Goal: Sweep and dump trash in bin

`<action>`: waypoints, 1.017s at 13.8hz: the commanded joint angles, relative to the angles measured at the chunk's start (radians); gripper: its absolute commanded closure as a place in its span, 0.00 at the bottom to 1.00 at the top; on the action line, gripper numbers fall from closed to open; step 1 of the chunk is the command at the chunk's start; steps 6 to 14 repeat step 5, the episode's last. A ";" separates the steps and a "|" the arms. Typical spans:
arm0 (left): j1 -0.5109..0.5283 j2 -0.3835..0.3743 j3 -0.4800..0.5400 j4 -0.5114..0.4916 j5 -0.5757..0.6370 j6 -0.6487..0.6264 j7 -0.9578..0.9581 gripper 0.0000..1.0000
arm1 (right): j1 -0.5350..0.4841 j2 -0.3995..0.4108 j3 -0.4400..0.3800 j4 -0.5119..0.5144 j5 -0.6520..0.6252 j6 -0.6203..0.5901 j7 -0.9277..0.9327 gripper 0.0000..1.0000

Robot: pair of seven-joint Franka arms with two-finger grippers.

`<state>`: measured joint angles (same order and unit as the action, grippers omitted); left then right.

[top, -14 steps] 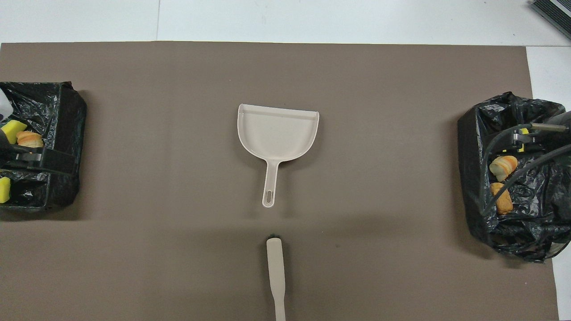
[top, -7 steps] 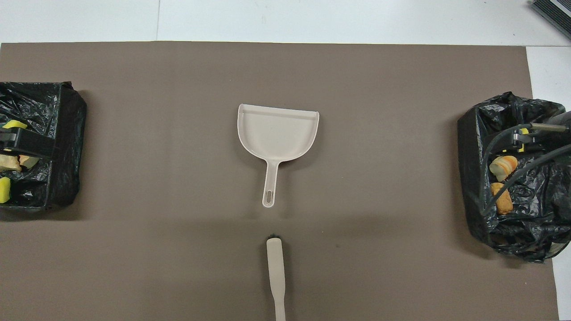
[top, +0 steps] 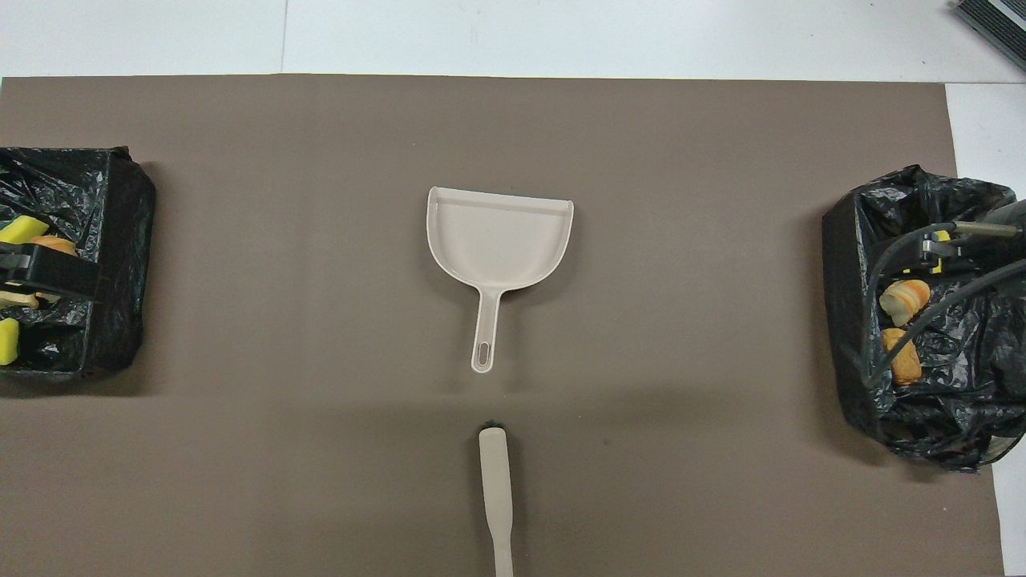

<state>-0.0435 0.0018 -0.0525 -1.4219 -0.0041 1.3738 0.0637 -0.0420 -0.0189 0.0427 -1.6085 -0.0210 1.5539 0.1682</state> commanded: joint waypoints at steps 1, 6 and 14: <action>0.007 -0.025 -0.001 -0.031 -0.013 0.001 0.011 0.00 | -0.009 -0.019 0.000 -0.019 0.016 0.005 -0.026 0.00; 0.011 -0.023 -0.001 -0.026 -0.013 0.002 0.016 0.00 | -0.009 -0.019 0.000 -0.019 0.016 0.005 -0.026 0.00; 0.011 -0.023 -0.001 -0.026 -0.013 0.002 0.016 0.00 | -0.009 -0.019 0.000 -0.019 0.016 0.005 -0.026 0.00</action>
